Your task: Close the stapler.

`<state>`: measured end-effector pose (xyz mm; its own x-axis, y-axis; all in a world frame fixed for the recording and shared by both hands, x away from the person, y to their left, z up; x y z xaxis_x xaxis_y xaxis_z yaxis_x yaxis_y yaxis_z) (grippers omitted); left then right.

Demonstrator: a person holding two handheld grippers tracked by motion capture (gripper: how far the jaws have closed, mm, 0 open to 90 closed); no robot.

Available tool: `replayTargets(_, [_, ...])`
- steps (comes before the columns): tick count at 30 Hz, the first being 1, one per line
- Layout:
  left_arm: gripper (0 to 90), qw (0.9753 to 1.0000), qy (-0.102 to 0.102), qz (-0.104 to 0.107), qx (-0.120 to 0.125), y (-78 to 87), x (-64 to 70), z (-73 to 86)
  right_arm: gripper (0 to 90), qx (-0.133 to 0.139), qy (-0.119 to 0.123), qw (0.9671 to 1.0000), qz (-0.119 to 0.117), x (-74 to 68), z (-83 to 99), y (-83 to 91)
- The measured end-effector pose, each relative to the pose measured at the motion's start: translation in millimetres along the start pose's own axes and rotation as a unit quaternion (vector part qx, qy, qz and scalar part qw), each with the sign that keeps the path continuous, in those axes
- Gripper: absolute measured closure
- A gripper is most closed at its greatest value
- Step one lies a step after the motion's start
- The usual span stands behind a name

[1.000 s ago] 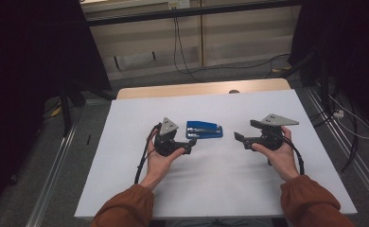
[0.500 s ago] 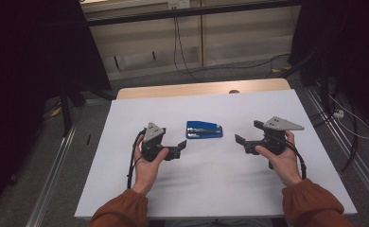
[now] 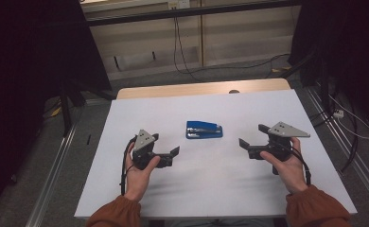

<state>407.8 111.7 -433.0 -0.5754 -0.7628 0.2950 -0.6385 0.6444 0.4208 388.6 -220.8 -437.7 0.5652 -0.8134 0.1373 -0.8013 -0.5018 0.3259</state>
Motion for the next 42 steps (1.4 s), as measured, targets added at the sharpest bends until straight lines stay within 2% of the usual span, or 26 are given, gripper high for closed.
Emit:
replayTargets(2, [6.2, 1.0000, -0.007, -0.004, -0.002, 1.5, 0.1, 3.5, 4.5, -0.002, -0.001, 1.0000, 0.004, -0.1, 1.1, 3.4])
replayTargets(4, [6.2, 1.0000, -0.001, 0.000, -0.004, 4.1, 0.9, 6.4, 4.7, -0.004, 0.008, 0.9999, 0.011, 0.4, 2.3, 6.2])
replayTargets(7, [6.2, 1.0000, 0.002, -0.004, 0.005, 9.9, 0.2, 7.5, 4.6, -0.005, 0.005, 0.9998, 0.017, 0.4, 4.4, 11.1])
replayTargets(12, [6.1, 0.9999, 0.008, -0.006, 0.008, 18.4, -1.7, 11.8, 4.0, -0.007, 0.000, 0.9996, 0.026, 1.6, 7.4, 20.4])
replayTargets(16, [6.1, 0.9998, 0.001, -0.007, 0.017, 26.2, -0.6, 14.6, 6.4, -0.006, -0.002, 0.9995, 0.031, 1.4, 10.3, 28.9])
replayTargets(18, [6.0, 0.9998, 0.005, -0.007, 0.019, 30.6, -1.4, 16.0, 6.5, -0.006, -0.001, 0.9992, 0.040, 0.9, 13.1, 33.1])
replayTargets(23, [6.0, 0.9994, 0.018, -0.015, 0.024, 40.0, -7.8, 20.0, 8.3, -0.006, -0.005, 0.9991, 0.041, -2.3, 14.8, 39.9])
replayTargets(28, [6.0, 0.9987, 0.031, -0.032, 0.026, 48.2, -14.6, 24.5, 7.3, -0.007, -0.005, 0.9985, 0.053, -3.2, 18.3, 47.9])
replayTargets(29, [6.0, 0.9987, 0.029, -0.035, 0.023, 49.6, -15.1, 25.5, 7.5, -0.009, -0.005, 0.9984, 0.055, -3.4, 19.7, 49.2])
replayTargets(31, [6.0, 0.9986, 0.011, -0.047, 0.021, 51.2, -13.4, 28.0, 6.1, -0.010, -0.009, 0.9977, 0.066, -2.5, 22.2, 51.5])
replayTargets(33, [5.9, 0.9990, 0.012, -0.040, 0.018, 53.8, -11.2, 29.9, 5.7, -0.011, -0.010, 0.9974, 0.070, -2.2, 24.1, 53.8])
replayTargets(35, [5.9, 0.9987, 0.007, -0.044, 0.023, 57.4, -10.7, 30.1, 5.6, -0.012, -0.013, 0.9968, 0.078, -1.3, 27.0, 57.9])
replayTargets(42, [6.0, 0.9979, 0.019, -0.054, 0.031, 64.8, -16.3, 31.8, 3.8, -0.013, -0.022, 0.9946, 0.101, 2.4, 37.3, 69.4])
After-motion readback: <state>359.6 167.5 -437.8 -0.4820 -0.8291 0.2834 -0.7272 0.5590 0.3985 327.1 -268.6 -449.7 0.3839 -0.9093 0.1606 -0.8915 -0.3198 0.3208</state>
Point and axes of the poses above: each handheld gripper's, and its own axes: y roughly backward along the jaws, z roughly out of its underside, x roughly to its right, the point moved 6 cm from there along -y, roughly forward along the jaws, and after that the axes turned 15 degrees about y, right-handed, at the moved point
